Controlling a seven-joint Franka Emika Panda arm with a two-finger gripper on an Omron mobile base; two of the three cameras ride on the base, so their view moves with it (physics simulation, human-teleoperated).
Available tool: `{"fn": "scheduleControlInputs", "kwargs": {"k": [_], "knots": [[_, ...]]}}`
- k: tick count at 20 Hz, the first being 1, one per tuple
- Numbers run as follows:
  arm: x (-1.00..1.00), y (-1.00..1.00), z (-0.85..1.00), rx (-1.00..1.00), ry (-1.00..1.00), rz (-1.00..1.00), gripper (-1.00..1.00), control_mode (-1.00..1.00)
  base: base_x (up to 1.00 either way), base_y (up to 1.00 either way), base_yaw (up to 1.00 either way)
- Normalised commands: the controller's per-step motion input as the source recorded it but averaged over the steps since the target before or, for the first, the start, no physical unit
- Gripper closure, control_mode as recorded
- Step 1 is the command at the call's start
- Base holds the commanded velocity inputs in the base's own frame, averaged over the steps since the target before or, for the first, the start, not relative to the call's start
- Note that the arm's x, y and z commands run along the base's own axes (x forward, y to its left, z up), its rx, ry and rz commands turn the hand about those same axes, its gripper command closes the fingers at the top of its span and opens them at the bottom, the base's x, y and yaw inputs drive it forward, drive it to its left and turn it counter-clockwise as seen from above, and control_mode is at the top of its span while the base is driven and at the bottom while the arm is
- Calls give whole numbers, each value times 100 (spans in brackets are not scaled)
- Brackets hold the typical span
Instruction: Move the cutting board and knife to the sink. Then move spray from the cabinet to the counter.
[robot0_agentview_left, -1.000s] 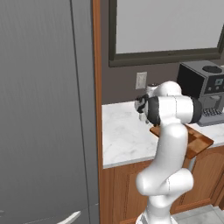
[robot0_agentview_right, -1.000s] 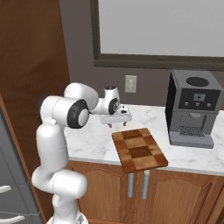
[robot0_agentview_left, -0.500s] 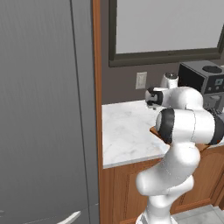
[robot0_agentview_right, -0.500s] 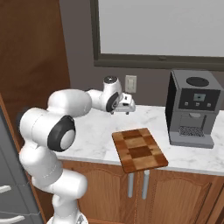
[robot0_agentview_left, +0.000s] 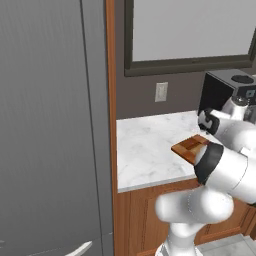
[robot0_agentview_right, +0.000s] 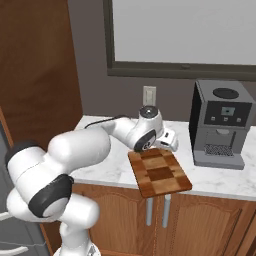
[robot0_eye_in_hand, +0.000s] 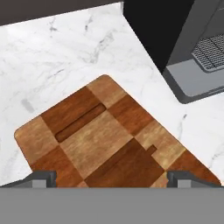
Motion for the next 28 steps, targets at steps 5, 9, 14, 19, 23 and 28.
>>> {"fn": "scheduleControlInputs", "kwargs": {"k": [5, 9, 14, 19, 23, 28], "knots": [[-96, -89, -1, 8, 9, -15, -100, -100, 0, 0, 0], [-7, -3, 4, 8, 7, 4, -100, -100, 0, 0, 0], [-33, -19, -22, 16, 13, 9, -100, -100, 0, 0, 0], [-53, -24, -28, 17, 14, 10, -100, -100, 0, 0, 0], [-50, -19, -12, 18, 15, 7, -100, -100, 0, 0, 0], [-27, 0, -11, 23, 11, 1, -100, -100, 0, 0, 0]]}}
